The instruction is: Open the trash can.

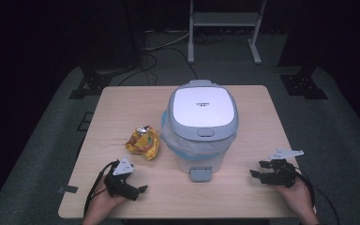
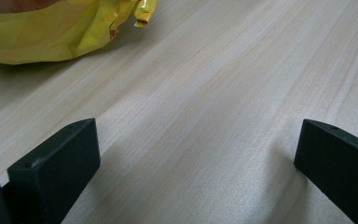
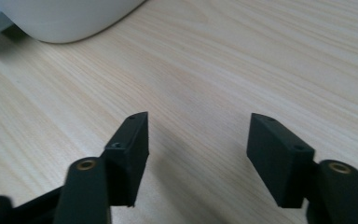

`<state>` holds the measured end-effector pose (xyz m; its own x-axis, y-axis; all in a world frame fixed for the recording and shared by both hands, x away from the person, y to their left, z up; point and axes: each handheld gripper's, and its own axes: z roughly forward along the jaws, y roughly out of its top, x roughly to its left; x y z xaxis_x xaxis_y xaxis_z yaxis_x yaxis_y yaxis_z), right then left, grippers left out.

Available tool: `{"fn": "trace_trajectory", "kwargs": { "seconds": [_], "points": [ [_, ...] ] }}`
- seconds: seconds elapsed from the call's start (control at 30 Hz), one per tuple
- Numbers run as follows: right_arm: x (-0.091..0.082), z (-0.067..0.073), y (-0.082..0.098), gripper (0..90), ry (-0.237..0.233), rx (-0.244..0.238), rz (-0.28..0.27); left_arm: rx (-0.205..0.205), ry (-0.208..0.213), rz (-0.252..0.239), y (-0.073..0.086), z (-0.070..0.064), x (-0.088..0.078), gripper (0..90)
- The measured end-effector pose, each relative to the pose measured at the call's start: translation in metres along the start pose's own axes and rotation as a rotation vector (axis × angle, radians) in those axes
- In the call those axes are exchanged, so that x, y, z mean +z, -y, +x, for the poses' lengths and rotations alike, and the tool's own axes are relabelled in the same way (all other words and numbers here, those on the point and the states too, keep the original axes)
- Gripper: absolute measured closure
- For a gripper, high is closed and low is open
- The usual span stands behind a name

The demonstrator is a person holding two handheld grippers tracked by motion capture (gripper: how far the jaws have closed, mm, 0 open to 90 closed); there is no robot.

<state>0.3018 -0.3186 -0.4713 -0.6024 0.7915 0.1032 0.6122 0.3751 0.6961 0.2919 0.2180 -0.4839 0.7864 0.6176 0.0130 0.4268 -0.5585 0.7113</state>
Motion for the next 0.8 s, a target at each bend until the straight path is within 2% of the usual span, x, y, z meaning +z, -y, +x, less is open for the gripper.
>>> {"fn": "trace_trajectory", "kwargs": {
  "seconds": [0.1, 0.17, 0.2, 0.27, 0.5, 0.6, 0.8],
  "points": [
    [-0.002, -0.001, -0.001, 47.7, -0.020, 0.004, -0.003, 0.000, 0.000, 0.000, 0.000, 0.000, 0.000, 0.0],
    [-0.004, 0.000, -0.002, 57.5, -0.049, -0.002, -0.010, 0.000, 0.000, 0.000, 0.000, 0.000, 0.000, 0.0],
    [-0.004, 0.000, -0.002, 57.5, -0.049, -0.002, -0.010, 0.000, 0.000, 0.000, 0.000, 0.000, 0.000, 0.0],
    [-0.006, 0.001, -0.003, 63.7, -0.063, -0.011, -0.010, 0.000, 0.000, 0.000, 0.000, 0.000, 0.000, 0.0],
    [-0.012, 0.003, -0.006, 89.9, -0.107, -0.021, -0.020, 0.000, 0.000, 0.000, 0.000, 0.000, 0.000, 0.0],
    [-0.014, 0.002, -0.008, 90.0, -0.130, -0.009, -0.018, 0.000, 0.000, 0.000, 0.000, 0.000, 0.000, 0.0],
    [-0.017, 0.001, -0.011, 90.0, -0.138, -0.016, -0.030, 0.000, 0.000, 0.000, 0.000, 0.000, 0.000, 0.0]
  ]
}}
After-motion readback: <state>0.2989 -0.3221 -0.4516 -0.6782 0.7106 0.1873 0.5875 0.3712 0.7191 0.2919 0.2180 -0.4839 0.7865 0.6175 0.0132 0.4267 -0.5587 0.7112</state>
